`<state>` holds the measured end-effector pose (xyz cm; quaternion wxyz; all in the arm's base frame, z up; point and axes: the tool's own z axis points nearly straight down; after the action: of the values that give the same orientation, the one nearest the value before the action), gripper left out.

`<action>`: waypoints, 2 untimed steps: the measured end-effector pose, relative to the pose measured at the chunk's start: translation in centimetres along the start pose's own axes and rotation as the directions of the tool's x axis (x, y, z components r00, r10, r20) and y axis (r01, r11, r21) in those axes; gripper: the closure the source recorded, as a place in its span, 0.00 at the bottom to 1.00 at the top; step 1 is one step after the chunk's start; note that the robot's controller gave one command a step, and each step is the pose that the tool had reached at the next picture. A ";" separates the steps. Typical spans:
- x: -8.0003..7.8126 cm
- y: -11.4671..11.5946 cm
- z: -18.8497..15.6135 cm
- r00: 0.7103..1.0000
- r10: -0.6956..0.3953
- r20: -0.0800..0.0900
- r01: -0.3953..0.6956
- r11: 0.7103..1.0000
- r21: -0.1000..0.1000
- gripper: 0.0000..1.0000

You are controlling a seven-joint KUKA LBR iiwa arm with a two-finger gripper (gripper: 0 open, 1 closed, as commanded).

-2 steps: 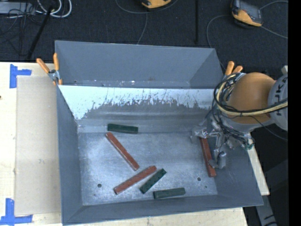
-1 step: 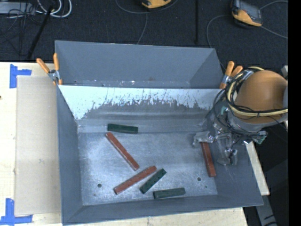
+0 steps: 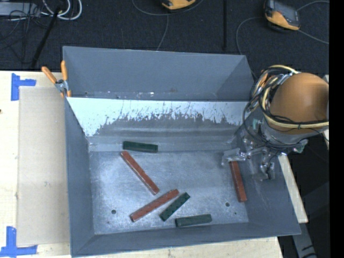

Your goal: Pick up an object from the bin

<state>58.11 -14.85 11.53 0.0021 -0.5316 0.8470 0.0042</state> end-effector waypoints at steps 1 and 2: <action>-0.3 -0.2 4.4 0.902 -0.431 0.010 0.431 0.902 0.002 0.00; -0.9 2.3 4.0 0.755 -0.656 -0.006 0.656 0.755 0.015 0.00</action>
Offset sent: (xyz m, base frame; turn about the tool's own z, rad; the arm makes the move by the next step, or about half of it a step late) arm 0.0002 -0.0099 -0.0453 -0.4441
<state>56.46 -13.02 7.51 0.0079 -0.7944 0.6074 -0.0037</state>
